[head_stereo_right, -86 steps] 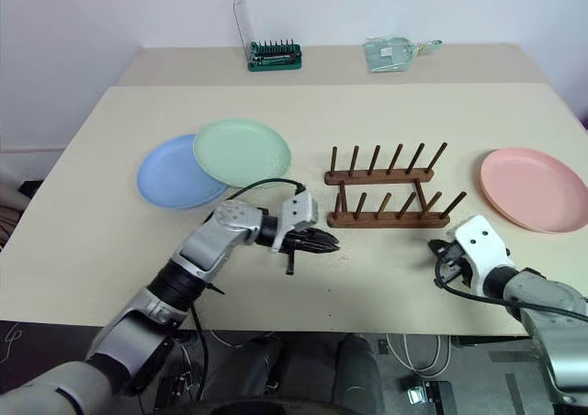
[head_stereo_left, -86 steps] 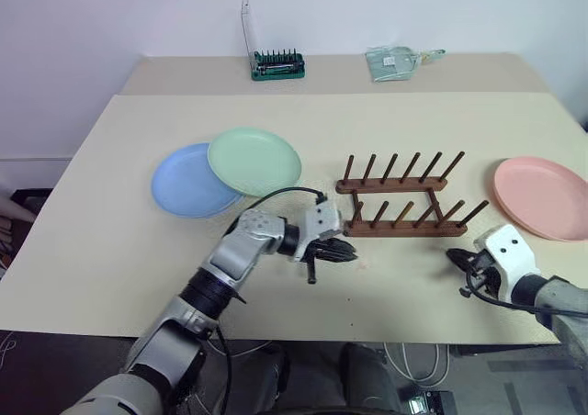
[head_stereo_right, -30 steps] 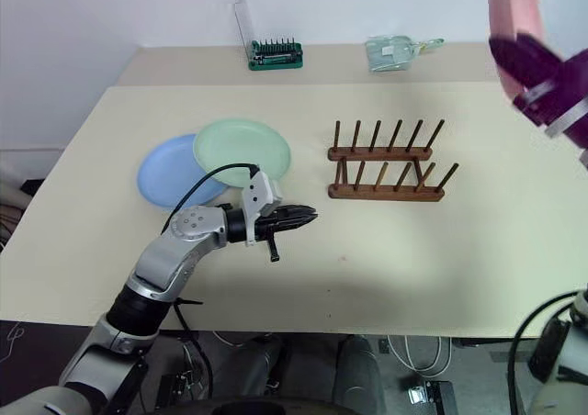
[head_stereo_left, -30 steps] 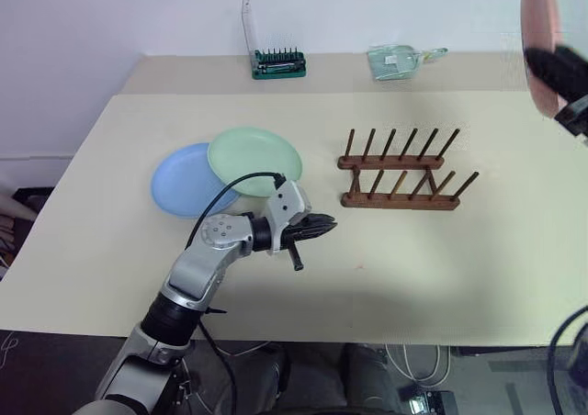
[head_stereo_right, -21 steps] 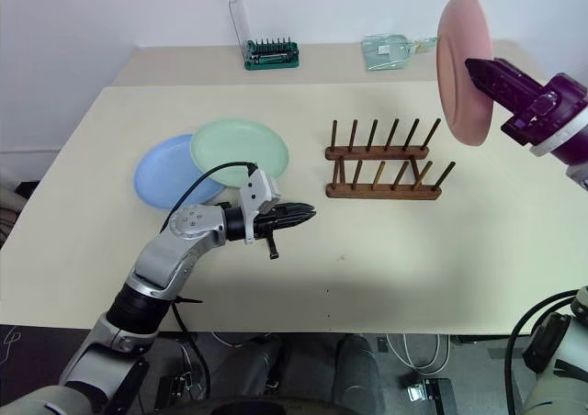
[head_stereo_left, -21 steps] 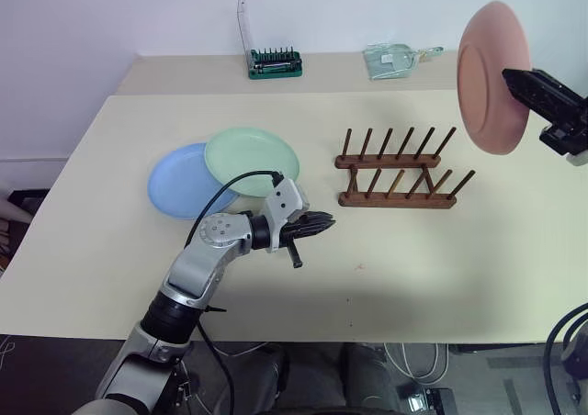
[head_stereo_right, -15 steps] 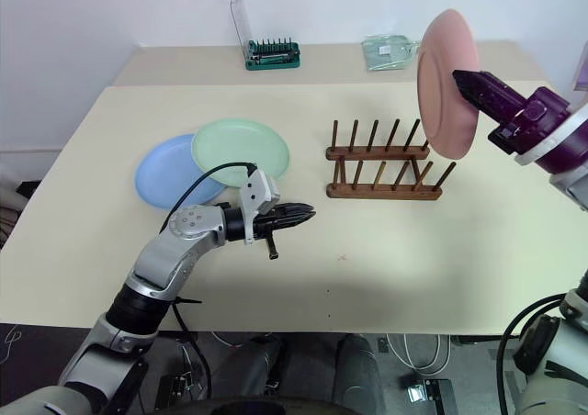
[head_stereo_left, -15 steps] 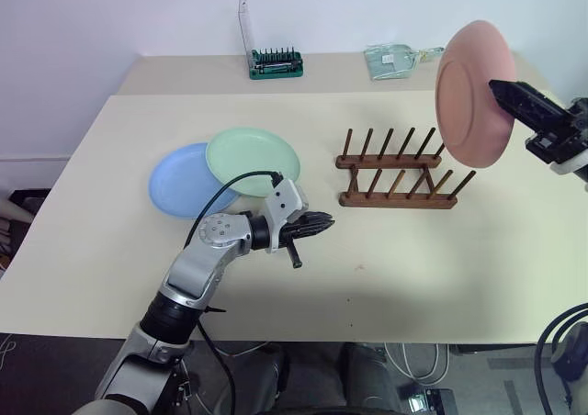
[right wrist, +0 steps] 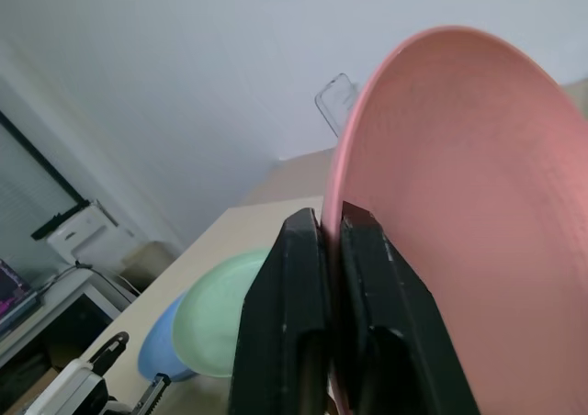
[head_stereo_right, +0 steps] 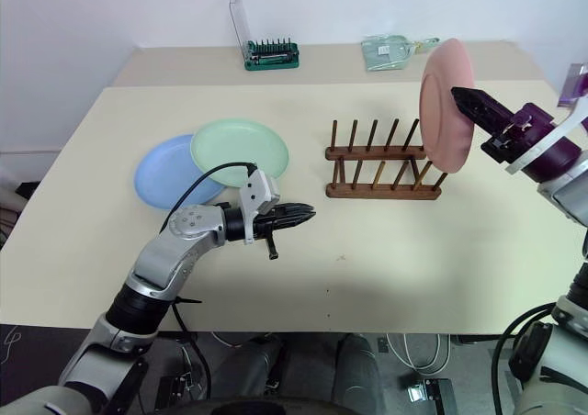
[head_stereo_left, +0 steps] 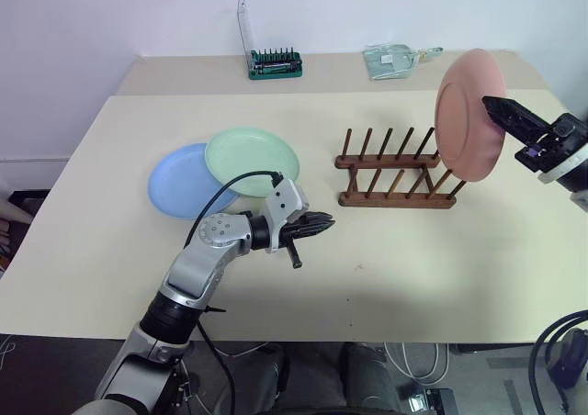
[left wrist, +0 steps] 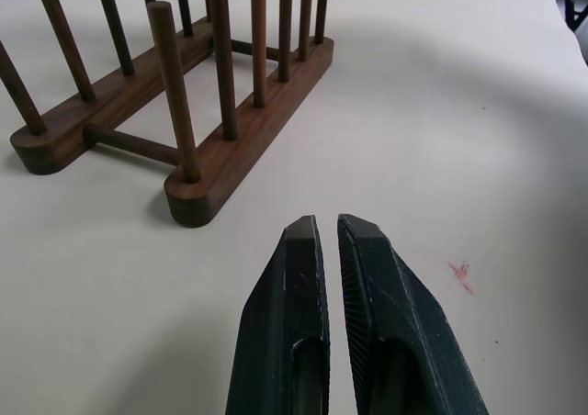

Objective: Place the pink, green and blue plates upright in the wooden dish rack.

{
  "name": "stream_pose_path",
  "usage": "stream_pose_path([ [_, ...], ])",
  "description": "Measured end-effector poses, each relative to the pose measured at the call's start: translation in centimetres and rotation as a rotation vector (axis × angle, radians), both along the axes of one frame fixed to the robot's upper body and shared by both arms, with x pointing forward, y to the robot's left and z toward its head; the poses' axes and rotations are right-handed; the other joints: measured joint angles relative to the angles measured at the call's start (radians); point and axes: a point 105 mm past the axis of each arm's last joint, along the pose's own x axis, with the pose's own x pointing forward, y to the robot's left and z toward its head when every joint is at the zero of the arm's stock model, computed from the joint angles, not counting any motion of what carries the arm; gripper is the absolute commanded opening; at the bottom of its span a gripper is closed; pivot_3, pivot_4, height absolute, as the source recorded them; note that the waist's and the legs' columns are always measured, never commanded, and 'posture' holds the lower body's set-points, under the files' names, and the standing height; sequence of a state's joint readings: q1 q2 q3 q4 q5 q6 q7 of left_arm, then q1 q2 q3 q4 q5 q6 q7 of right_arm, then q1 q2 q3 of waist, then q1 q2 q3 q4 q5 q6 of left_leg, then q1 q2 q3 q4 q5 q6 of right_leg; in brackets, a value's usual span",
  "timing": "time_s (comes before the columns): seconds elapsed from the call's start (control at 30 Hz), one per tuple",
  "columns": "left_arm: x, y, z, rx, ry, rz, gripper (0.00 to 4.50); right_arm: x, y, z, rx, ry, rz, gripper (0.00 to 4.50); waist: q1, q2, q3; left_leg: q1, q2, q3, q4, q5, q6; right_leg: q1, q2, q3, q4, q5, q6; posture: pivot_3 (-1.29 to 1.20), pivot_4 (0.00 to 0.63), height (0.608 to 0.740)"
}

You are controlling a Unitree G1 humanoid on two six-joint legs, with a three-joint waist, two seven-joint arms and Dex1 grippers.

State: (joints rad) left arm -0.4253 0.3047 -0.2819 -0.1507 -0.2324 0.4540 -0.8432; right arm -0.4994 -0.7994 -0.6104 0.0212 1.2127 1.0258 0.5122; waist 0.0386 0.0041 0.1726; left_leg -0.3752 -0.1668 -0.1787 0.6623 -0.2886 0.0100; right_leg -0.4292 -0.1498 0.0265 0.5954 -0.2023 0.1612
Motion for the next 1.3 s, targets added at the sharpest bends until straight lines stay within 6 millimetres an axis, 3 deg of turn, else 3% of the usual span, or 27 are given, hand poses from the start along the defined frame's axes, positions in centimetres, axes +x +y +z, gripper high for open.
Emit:
stream_pose_path([
  [0.13, -0.1, 0.0, 0.2, -0.003, -0.006, -0.003, 0.3, 1.0, -0.2, 0.4, -0.006, -0.023, -0.063, 3.49, -0.001, 0.002, 0.0, 0.0, 0.0, 0.0, 0.0, 0.001, -0.001, -0.001, 0.0, 0.0, 0.0, 0.0, 0.0, 0.0, 0.15, 0.738],
  [0.23, -0.2, 0.0, 0.3, -0.01, 0.007, -0.008, 0.3, 1.9, -1.7, 1.7, -0.042, -0.079, -0.201, 3.49, 0.0, 0.001, 0.0, 0.0, 0.0, 0.001, 0.0, 0.001, -0.001, -0.001, 0.0, 0.0, 0.0, 0.0, 0.0, 0.0, 0.15, 0.738],
  [0.33, 0.0, 0.2, 0.7, -0.054, 0.036, 0.012, 1.15, 2.3, -3.2, 2.1, -0.106, -0.111, -0.308, 3.55, 0.002, 0.002, 0.0, -0.001, 0.0, 0.001, 0.0, 0.001, -0.001, -0.002, 0.0, 0.001, 0.0, 0.0, 0.0, 0.0, 0.15, 0.738],
  [0.43, 0.9, 0.7, 2.1, -0.149, 0.044, 0.089, 2.67, 1.8, -4.4, 3.9, -0.205, -0.194, -0.389, 3.55, 0.0, 0.002, 0.0, -0.001, 0.0, 0.001, 0.0, 0.001, -0.001, -0.002, 0.0, 0.001, 0.0, 0.0, 0.0, 0.0, 0.15, 0.738],
  [0.5, 3.2, 2.1, 4.5, -0.259, 0.004, 0.274, 3.57, 1.1, -3.9, 5.8, -0.376, -0.285, -0.421, 3.55, 0.0, 0.003, 0.001, -0.002, 0.0, 0.002, 0.0, 0.001, -0.002, -0.003, 0.0, 0.001, 0.001, 0.0, 0.0, 0.0, 0.15, 0.738],
  [0.6, 6.5, 5.8, 9.0, -0.359, -0.12, 0.579, 3.57, -0.5, -0.5, 8.5, -0.556, -0.458, -0.345, 3.55, -0.005, 0.001, 0.001, 0.0, 0.004, 0.006, 0.0, 0.0, -0.005, -0.003, 0.001, 0.001, 0.001, 0.0, 0.0, 0.0, 0.15, 0.738],
  [0.67, 7.9, 8.6, 10.0, -0.353, -0.146, 0.79, 3.57, -1.3, 2.3, 8.6, -0.636, -0.514, -0.235, 3.55, -0.006, 0.001, 0.001, 0.001, 0.005, 0.007, 0.0, -0.002, -0.004, -0.002, 0.001, 0.001, 0.001, 0.0, 0.0, 0.0, 0.15, 0.738],
  [0.77, 9.2, 12.9, 9.5, -0.279, -0.119, 1.082, 3.57, -2.5, 7.3, 6.5, -0.73, -0.538, 0.015, 3.55, -0.006, -0.001, 0.002, 0.001, 0.005, 0.007, 0.0, -0.002, -0.003, -0.003, 0.001, 0.001, 0.0, 0.0, 0.0, 0.0, 0.15, 0.738],
  [0.87, 9.2, 15.2, 8.1, -0.245, -0.022, 1.234, 3.57, -3.2, 9.7, 3.8, -0.762, -0.493, 0.18, 3.55, 0.006, -0.006, 0.003, -0.001, 0.003, 0.006, 0.002, -0.002, -0.003, -0.003, 0.0, 0.0, 0.0, 0.001, 0.001, 0.0, 0.15, 0.738],
  [1.0, 8.9, 15.9, 5.9, -0.194, 0.118, 1.308, 3.57, -4.0, 11.9, -0.5, -0.743, -0.39, 0.356, 3.55, 0.011, -0.011, 0.003, -0.002, 0.003, 0.006, 0.003, -0.002, -0.003, -0.004, 0.0, -0.001, 0.0, 0.001, 0.002, 0.0, 0.15, 0.738],
  [1.1, 8.8, 15.4, 4.5, -0.168, 0.217, 1.308, 3.57, -4.5, 12.7, -1.3, -0.733, -0.379, 0.389, 3.55, 0.009, -0.011, 0.003, -0.002, 0.003, 0.005, 0.003, -0.002, -0.003, -0.004, 0.0, -0.001, 0.001, 0.001, 0.002, 0.0, 0.15, 0.738],
  [1.2, 8.8, 15.1, 2.8, -0.159, 0.338, 1.287, 2.69, -4.9, 13.4, -1.9, -0.704, -0.373, 0.401, 3.55, 0.003, -0.011, 0.003, -0.001, 0.003, 0.005, 0.003, -0.002, -0.003, -0.004, 0.0, -0.001, 0.001, 0.001, 0.002, 0.0, 0.15, 0.738],
  [1.3, 8.8, 14.8, 1.7, -0.179, 0.43, 1.279, 1.15, -5.6, 14.3, -2.6, -0.696, -0.365, 0.428, 3.55, 0.001, -0.011, 0.003, -0.001, 0.003, 0.006, 0.003, -0.002, -0.003, -0.004, 0.0, -0.001, 0.001, 0.001, 0.002, 0.0, 0.15, 0.738],
])
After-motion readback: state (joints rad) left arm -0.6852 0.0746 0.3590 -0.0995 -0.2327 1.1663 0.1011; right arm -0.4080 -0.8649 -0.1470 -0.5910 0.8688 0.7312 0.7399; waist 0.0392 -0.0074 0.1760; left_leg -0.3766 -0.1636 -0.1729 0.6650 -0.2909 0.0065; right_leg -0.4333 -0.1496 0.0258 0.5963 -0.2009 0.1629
